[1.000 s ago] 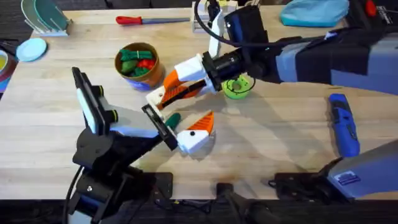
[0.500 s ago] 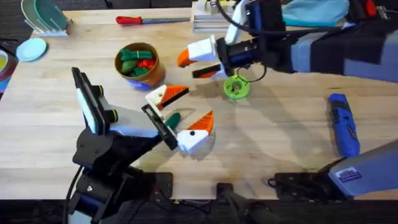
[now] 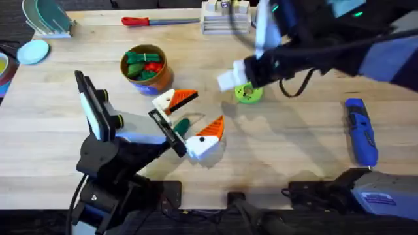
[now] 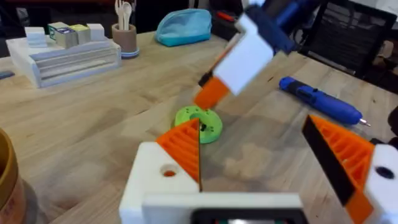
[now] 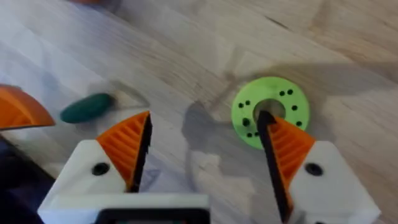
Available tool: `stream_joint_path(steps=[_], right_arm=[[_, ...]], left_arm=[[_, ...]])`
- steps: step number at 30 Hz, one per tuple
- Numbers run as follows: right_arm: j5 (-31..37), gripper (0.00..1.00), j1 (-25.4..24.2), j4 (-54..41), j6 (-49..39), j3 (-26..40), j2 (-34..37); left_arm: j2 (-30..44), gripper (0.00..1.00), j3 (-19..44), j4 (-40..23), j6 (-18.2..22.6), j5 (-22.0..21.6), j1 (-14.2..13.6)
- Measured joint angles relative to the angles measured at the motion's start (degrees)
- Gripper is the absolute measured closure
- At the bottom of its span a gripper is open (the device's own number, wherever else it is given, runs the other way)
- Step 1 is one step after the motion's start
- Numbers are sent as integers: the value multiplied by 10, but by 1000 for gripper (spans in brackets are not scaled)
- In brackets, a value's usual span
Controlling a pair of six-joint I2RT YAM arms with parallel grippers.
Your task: Pick up the gripper from the table and insert it into the empty holder that is missing its gripper. Then pick up a screw, insert it into the mounting hole, and use the screwdriver to tighten it. Finally, clean up the table by picking up the vegetable and placing it into the bucket.
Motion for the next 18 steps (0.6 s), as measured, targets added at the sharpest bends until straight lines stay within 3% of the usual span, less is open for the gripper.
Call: stream_joint_path(steps=[4,13,14,15,18], right_arm=[[78,55,37,-19,-36,0,25],[150,284,47,-17,-59,0,64],[153,320,47,-15,-61,0,67],[158,478,47,-5,-63,0,80],[159,564,47,-5,-64,0,97]], left_arm=[[0,9,0,0,9,3,0],[0,9,0,-1,14,46,0],[0,9,0,-1,14,52,0],[0,9,0,-2,15,64,0],[0,9,0,-2,15,71,0]])
